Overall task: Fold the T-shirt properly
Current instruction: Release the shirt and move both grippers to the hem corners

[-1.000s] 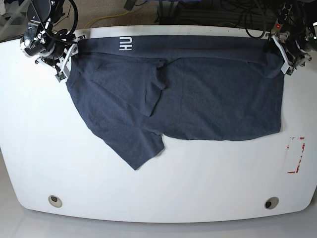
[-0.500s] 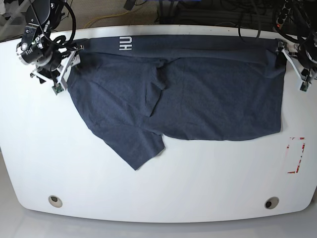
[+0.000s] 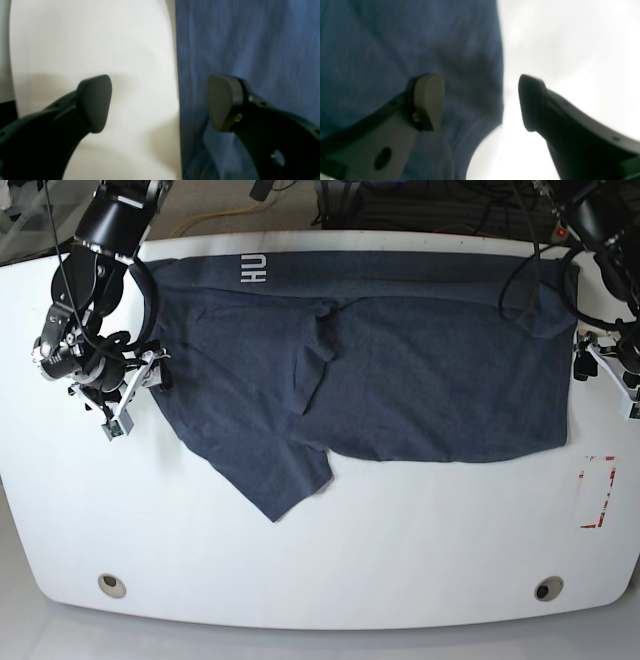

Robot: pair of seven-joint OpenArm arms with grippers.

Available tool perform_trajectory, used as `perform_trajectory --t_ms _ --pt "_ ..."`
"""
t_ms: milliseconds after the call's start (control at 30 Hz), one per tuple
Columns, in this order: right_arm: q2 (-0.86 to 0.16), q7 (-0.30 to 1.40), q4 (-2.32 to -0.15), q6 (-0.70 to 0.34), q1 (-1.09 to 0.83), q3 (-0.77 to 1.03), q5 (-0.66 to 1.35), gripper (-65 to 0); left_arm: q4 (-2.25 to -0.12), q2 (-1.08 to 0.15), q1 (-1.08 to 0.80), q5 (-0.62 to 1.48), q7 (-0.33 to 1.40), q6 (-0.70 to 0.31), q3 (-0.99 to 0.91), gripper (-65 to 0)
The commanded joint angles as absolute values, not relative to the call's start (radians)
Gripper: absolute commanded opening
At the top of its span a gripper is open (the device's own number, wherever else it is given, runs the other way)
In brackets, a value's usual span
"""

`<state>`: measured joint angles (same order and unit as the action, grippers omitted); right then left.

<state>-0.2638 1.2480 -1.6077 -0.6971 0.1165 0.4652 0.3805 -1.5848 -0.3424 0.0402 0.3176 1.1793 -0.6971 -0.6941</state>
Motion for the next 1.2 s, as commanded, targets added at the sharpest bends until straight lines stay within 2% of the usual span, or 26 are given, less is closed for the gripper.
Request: perform_trajectory --t_ms 0,233,433,567,800,1000,1167 --pt "-0.280 1.228 -1.535 -0.698 0.196 0.469 0.394 -22.0 -1.550 -0.364 0.087 0.289 1.152 -0.698 -0.700 -9.6" --pt "-0.283 1.110 -1.256 -0.698 0.369 0.466 0.372 -22.0 -1.463 -0.364 0.130 0.240 1.043 -0.698 -0.696 -9.6" --pt "-0.277 0.883 -0.963 -0.698 0.509 0.466 0.166 -22.0 -1.412 -0.363 0.154 0.242 0.946 -0.698 -0.639 -9.6" --pt "-0.277 0.769 -0.809 -0.698 0.559 0.467 0.107 -22.0 -1.409 -0.340 0.154 0.240 0.905 -0.698 -0.621 -9.6" --pt "-0.240 0.723 -0.723 -0.698 0.581 0.464 0.099 -22.0 -1.406 -0.320 0.160 0.237 0.840 -0.698 -0.601 -9.2" --pt "-0.205 0.722 -0.723 -0.698 0.575 0.355 0.107 -22.0 -1.337 -0.320 0.183 0.237 0.763 -0.564 -0.532 -9.0" --pt "-0.170 0.722 -0.723 -0.698 0.575 0.348 0.099 -22.7 -1.242 -0.323 0.234 0.237 0.737 -0.463 -0.527 -8.9"
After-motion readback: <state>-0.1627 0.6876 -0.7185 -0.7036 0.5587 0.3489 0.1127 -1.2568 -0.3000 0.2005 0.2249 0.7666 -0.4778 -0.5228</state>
